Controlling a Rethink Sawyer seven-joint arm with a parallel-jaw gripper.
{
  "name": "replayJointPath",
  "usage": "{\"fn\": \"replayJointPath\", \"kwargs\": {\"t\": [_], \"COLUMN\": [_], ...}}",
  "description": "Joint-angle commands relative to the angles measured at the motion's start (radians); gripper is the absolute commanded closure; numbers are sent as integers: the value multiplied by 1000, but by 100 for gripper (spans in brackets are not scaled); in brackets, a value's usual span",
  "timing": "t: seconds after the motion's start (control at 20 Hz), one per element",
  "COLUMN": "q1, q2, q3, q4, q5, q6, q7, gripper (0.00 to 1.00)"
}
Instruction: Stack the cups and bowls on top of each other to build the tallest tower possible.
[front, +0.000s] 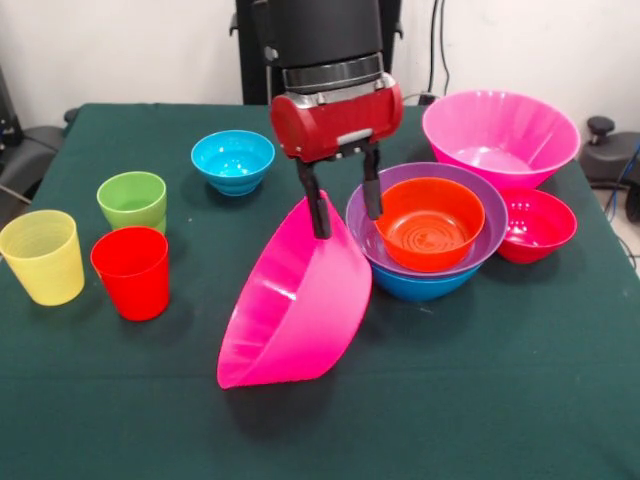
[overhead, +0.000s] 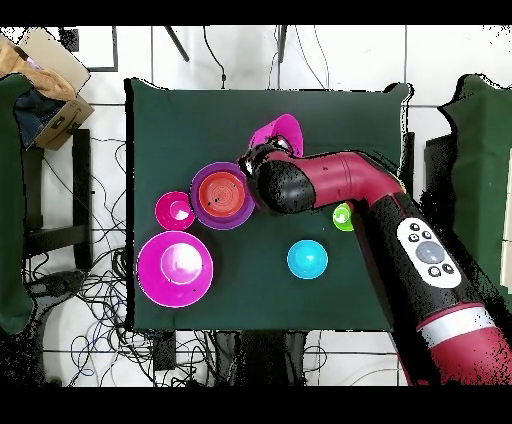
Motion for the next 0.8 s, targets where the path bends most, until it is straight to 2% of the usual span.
{"fn": "replayJointPath", "kwargs": {"t": [0.05, 0.7, 0.75, 0.8], "q1": [44, 37, 42, 32], "q2": [11, 13, 15, 20], "q3": [-112, -122, -127, -116], "q4": [-37, -6, -5, -1], "q5": [-127, -138, -137, -126], "q6": [-1, -29, -30, -13], "q7": [12, 34, 36, 20], "gripper": [0, 0, 100, 100]}}
